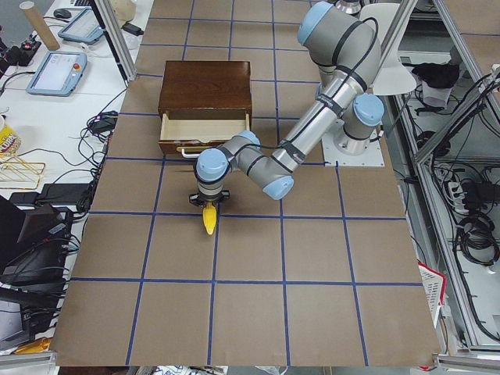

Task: Open drawer and put corn inside
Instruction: 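Lift the corn and carry it with the left gripper over the drawer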

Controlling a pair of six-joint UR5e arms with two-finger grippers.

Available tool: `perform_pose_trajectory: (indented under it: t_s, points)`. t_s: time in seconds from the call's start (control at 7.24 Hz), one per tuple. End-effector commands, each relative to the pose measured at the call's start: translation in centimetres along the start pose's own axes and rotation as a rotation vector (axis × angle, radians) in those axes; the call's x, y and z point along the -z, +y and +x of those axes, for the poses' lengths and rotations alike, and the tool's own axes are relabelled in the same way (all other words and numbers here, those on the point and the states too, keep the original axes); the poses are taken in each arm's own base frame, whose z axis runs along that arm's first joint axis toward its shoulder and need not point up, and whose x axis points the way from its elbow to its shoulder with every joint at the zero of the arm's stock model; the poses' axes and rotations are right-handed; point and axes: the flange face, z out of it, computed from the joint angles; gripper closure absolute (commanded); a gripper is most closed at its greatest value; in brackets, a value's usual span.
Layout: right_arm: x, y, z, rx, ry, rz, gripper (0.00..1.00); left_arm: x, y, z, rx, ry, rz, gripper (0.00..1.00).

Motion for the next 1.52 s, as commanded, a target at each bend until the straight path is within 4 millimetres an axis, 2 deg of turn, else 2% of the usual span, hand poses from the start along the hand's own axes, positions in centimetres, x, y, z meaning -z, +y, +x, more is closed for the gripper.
perform_pose_trajectory:
  t_s: [0.0, 0.41, 0.55, 0.83, 0.97, 1.24, 1.38]
  points:
    - [0.0, 0.0, 0.0, 0.000, 0.000, 0.000, 0.00, 4.9, -2.4, 0.3, 0.028, 0.003, -0.009, 1.00]
    - [0.0, 0.0, 0.0, 0.000, 0.000, 0.000, 0.00, 12.3, -7.8, 0.2, -0.030, 0.028, -0.047, 1.00]
    - [0.0, 0.0, 0.0, 0.000, 0.000, 0.000, 0.00, 14.7, -8.5, 0.6, -0.026, 0.036, -0.051, 1.00]
    - [0.0, 0.0, 0.0, 0.000, 0.000, 0.000, 0.00, 17.9, -11.8, 0.9, 0.168, 0.019, -0.060, 1.00]
    - [0.0, 0.0, 0.0, 0.000, 0.000, 0.000, 0.00, 18.0, -14.0, 0.6, 0.274, 0.012, -0.059, 1.00]
    - [0.0, 0.0, 0.0, 0.000, 0.000, 0.000, 0.00, 16.0, -18.9, -0.3, 0.578, 0.024, -0.055, 1.00]
    - [0.0, 0.0, 0.0, 0.000, 0.000, 0.000, 0.00, 15.8, -21.6, -0.5, 0.747, 0.017, -0.069, 1.00]
